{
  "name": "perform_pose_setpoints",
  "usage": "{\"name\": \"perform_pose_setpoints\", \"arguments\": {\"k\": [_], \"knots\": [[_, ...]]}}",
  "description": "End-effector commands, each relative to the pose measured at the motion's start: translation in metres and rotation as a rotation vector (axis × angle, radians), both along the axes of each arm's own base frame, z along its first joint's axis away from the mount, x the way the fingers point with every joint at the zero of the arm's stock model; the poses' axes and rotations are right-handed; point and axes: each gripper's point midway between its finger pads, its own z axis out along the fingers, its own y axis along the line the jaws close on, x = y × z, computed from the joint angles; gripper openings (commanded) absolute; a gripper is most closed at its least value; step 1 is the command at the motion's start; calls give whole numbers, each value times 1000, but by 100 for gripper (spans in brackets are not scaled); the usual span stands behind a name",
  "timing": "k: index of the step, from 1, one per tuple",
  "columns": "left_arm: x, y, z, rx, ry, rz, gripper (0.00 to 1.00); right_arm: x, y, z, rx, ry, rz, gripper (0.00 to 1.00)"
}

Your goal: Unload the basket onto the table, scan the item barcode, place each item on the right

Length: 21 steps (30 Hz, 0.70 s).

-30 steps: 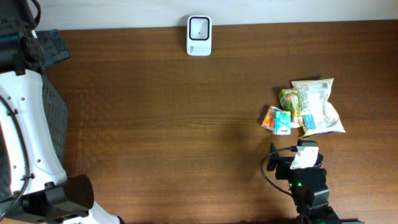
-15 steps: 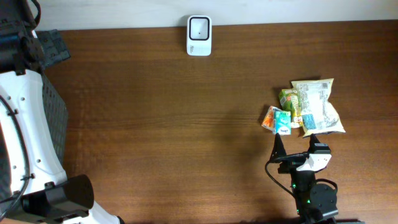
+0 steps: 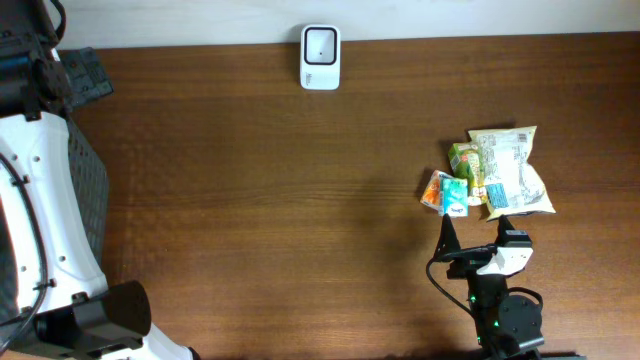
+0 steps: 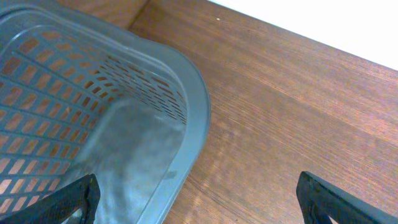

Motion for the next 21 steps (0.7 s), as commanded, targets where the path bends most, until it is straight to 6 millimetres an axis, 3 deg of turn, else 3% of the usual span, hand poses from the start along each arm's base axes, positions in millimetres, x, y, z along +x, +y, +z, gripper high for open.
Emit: {"name": "perform_pose_setpoints", "arguments": {"k": [1,12,18,21], "knots": [[0,3,-1,-5,-4,12,99,0,-3,-3,4,0,-15,99],[0,3,-1,-5,-4,13,99,0,-3,-3,4,0,-15,99],[8,-17,-5,-99,-26,-65,99,0,-3,-3,4,0,-15,99],[-4,-17,-12,-104,29,-56,99,0,-3,-3,4,0,-15,99]]}}
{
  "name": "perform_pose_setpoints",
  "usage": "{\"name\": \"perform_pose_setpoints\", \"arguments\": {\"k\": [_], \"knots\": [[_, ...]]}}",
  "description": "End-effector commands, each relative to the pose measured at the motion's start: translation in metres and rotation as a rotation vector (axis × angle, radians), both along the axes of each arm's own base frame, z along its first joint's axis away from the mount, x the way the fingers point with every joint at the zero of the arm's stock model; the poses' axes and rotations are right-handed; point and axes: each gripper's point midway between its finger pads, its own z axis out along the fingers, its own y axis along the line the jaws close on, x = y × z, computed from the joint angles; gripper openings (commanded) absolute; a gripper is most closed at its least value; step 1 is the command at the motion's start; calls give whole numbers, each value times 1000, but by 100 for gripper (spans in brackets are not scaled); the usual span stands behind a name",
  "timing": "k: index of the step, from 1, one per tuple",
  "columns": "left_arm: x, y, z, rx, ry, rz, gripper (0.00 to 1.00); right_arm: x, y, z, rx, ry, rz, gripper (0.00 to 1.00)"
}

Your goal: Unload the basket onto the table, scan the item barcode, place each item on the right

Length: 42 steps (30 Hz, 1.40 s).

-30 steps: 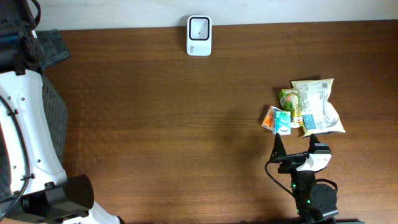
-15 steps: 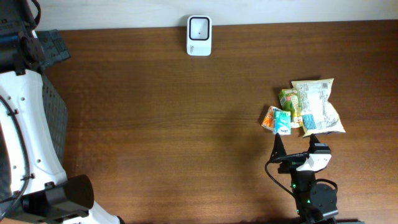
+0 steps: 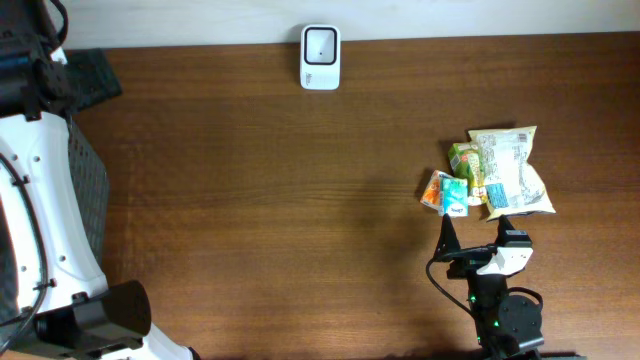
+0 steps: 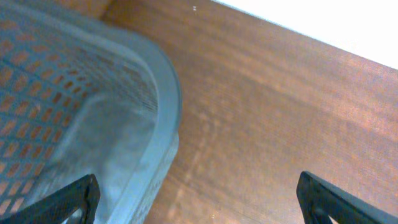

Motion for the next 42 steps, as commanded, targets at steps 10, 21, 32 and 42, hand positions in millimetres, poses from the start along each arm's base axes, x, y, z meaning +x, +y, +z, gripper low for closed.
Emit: {"name": "perform_pose_setpoints", "arguments": {"k": [10,21,32,42], "knots": [[-59,-23,-41,-14,-162,12,99,0,-3,-3,4,0,-16,99],[-104,-45,-246,-206,-235,134,99,0,-3,-3,4,0,-16,99],[-110,-46,-262,-214,-177,141,99,0,-3,-3,4,2,-16,99],[-110,-46,-262,-214,-177,141,99,0,-3,-3,4,2,-16,99]]}}
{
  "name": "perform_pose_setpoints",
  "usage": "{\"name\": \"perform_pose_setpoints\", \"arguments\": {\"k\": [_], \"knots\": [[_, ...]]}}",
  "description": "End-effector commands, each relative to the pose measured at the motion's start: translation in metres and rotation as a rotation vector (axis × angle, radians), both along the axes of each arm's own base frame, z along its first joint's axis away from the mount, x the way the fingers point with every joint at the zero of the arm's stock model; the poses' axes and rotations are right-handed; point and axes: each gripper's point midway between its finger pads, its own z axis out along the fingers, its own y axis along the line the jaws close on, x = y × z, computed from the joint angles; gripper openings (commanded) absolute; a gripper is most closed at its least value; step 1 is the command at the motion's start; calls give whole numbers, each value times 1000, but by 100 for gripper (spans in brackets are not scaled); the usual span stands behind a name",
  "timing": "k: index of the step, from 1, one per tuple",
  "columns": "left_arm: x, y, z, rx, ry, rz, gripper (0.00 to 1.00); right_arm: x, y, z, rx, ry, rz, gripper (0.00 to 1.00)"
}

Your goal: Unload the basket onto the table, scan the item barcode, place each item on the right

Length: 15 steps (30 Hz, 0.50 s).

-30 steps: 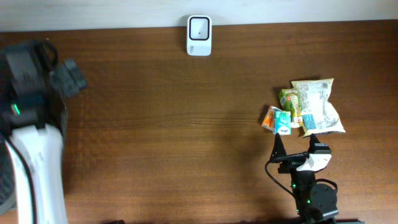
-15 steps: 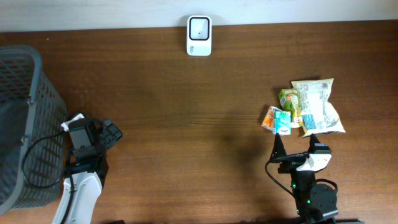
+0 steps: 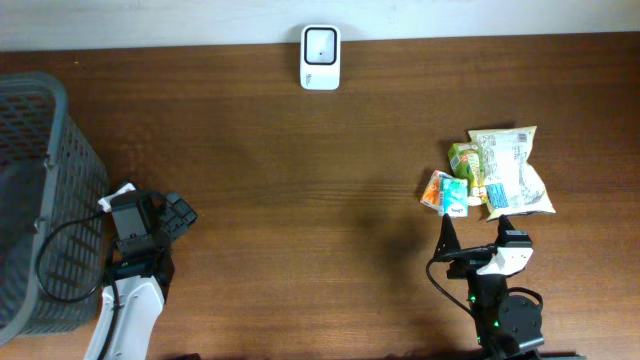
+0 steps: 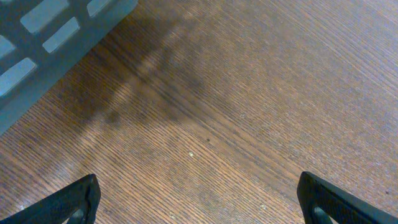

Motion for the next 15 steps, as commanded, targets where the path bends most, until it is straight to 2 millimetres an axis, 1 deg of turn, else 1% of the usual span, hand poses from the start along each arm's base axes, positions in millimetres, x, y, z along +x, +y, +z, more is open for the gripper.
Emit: {"name": "perform_pose_setpoints", "arguments": {"k": [1,3,6,7,10,11,13,15], "knots": [[-3,-2,-5,-26,9,9,99,0,-3,-4,3,5,-16,99],[-5,-2,-5,-27,12,9,99,0,-3,-4,3,5,-16,99],[-15,-5,4,-26,10,8,99,0,-3,-4,3,5,-16,99],[-20,-9,11,-24,-1,-3,99,0,-3,-4,3,5,-16,99],[-27,-18,24,-12,-65,-30,99,0,-3,-4,3,5,-16,99],[-31,-22,24,-10,-80,-39,99,0,-3,-4,3,5,-16,99],[-45,-26,12,-10,-76,-47,99,0,-3,-4,3,5,-16,99],[-66,-29,-14,-16,-45,-47,99,0,-3,-4,3,5,-16,99]]}}
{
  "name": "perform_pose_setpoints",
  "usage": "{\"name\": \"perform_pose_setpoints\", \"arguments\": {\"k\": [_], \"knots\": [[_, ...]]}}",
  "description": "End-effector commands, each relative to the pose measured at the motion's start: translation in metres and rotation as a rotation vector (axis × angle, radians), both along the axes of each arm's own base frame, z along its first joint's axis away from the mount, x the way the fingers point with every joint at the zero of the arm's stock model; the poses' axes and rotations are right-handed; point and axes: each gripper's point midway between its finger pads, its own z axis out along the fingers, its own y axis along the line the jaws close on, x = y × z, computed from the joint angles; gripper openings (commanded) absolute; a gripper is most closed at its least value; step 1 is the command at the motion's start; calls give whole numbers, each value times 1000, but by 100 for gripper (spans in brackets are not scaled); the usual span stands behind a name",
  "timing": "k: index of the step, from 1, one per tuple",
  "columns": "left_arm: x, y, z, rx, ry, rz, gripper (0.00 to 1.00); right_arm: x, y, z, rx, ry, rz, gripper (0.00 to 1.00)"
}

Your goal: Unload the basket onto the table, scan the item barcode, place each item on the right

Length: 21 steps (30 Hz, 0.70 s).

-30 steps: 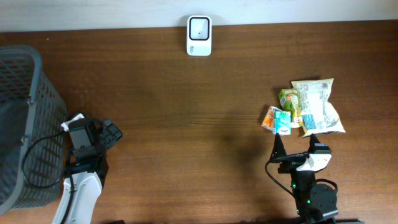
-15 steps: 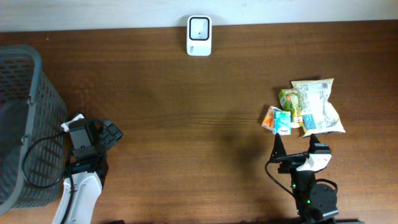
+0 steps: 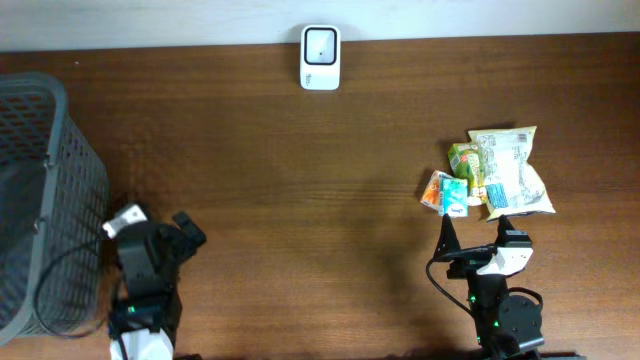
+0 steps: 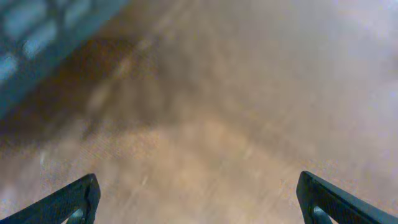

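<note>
Several snack items lie in a pile at the right: a pale chip bag [image 3: 514, 170], a green carton [image 3: 463, 159] and small colourful packets [image 3: 445, 193]. The white barcode scanner [image 3: 320, 57] stands at the far edge of the table. My right gripper [image 3: 477, 238] sits just in front of the pile, open and holding nothing. My left gripper [image 3: 188, 234] is at the front left beside the basket. In the blurred left wrist view its fingertips [image 4: 78, 196] stand wide apart over bare wood, with nothing between them.
A dark grey mesh basket [image 3: 40, 150] stands at the left edge, and its corner shows in the left wrist view [image 4: 37, 31]. Brown table wood [image 3: 300, 200] lies between the two arms.
My left arm has shifted a little toward the table's front and to the right, and its wrist view is now blurred. The right arm and the items have not moved.
My left arm was raised over the basket at the far left, with its open gripper above the basket's inside. It was then slightly to the right, over the rim. Later it was low beside the basket at the front left, where it remains. The right gripper stayed open by the pile.
</note>
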Motion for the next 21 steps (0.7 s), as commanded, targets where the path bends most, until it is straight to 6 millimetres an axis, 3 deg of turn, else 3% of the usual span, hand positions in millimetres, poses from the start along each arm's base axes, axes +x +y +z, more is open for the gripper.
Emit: {"name": "perform_pose_setpoints", "arguments": {"k": [1,4,9,16,21], "knots": [[-34,-7,-42,-21,63,4,99,0,-3,-4,4,5,-16,99],[-70,-12,-78,-37,166,5,99,0,-3,-4,4,5,-16,99],[-66,-11,-68,-26,113,2,99,0,-3,-4,4,5,-16,99],[-48,-10,-20,10,-129,-8,99,0,-3,-4,4,5,-16,99],[-39,-27,7,20,-263,-84,99,0,-3,-4,4,5,-16,99]]}}
